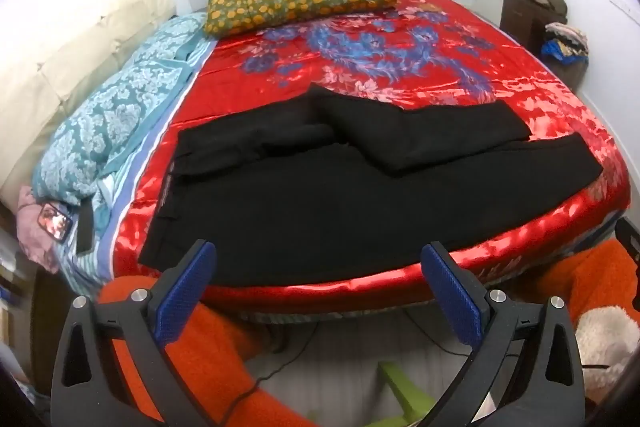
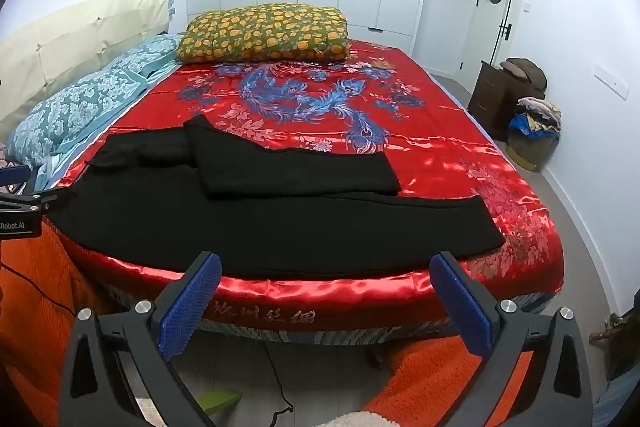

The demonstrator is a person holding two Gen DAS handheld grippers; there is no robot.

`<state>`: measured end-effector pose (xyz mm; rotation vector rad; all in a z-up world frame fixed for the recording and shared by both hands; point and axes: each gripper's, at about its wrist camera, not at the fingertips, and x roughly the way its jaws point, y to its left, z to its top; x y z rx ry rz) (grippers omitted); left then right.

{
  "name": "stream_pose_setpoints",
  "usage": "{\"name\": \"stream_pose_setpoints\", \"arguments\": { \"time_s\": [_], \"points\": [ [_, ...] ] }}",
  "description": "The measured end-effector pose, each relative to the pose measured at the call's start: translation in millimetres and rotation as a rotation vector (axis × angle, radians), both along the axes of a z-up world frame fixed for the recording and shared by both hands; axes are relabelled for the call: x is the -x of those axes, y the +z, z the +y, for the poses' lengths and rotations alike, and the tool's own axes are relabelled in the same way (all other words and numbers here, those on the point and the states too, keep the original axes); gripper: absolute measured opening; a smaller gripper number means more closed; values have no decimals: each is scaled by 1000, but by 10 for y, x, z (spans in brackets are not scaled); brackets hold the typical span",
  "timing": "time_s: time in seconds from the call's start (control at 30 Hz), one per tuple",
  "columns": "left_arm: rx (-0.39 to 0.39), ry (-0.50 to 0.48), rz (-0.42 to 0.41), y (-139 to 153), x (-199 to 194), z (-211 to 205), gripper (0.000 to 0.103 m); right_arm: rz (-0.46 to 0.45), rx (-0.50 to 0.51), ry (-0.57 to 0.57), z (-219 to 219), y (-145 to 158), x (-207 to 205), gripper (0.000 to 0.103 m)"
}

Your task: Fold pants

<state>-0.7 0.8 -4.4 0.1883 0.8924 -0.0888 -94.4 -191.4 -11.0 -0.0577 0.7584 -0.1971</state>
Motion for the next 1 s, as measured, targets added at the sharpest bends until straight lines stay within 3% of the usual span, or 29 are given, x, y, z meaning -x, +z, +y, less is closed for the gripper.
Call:
{"name": "stream_pose_setpoints", "arguments": {
  "time_s": [1.0],
  "points": [
    [1, -25, 23, -99, 45, -73, 102, -8, 14, 6, 56, 41, 11, 103]
  ]
}}
